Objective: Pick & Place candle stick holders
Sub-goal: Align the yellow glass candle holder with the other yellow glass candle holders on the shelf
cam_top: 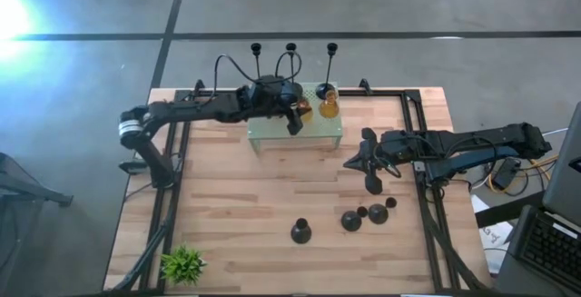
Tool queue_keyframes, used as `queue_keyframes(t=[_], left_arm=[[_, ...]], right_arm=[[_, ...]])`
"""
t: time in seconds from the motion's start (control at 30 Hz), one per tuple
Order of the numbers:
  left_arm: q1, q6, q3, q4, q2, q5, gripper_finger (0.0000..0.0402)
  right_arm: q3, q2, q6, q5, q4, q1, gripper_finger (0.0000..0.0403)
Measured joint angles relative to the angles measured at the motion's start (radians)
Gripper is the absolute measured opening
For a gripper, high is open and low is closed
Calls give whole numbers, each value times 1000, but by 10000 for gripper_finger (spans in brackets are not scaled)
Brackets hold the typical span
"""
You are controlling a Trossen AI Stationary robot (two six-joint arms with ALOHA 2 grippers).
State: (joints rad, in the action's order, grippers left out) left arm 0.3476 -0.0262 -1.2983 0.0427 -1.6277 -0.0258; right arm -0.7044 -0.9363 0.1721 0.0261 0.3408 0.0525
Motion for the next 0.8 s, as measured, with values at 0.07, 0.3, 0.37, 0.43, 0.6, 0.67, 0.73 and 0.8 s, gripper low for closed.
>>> queue_keyframes(t=[0.07,0.3,0.37,0.43,0.6,0.67,0.73,0.8], left_arm=[[12,0,-1,-1,-14,1,168],[51,1,-3,-7,-41,3,168],[59,-4,-3,-6,-45,1,168],[67,-6,-3,-6,-46,1,168],[79,-8,-3,-6,-48,1,168],[79,-20,-3,-6,-48,1,171],[79,-22,-3,-6,-48,1,181],[79,-23,-3,-6,-48,1,189]], right_arm=[[0,0,-6,0,1,0,8],[0,0,-16,0,0,0,8],[0,0,-16,0,0,0,8],[0,0,-18,0,0,0,8],[1,0,-19,0,0,0,8],[1,0,-19,0,0,0,8],[1,0,-19,0,0,0,8],[1,0,-18,0,0,0,8]])
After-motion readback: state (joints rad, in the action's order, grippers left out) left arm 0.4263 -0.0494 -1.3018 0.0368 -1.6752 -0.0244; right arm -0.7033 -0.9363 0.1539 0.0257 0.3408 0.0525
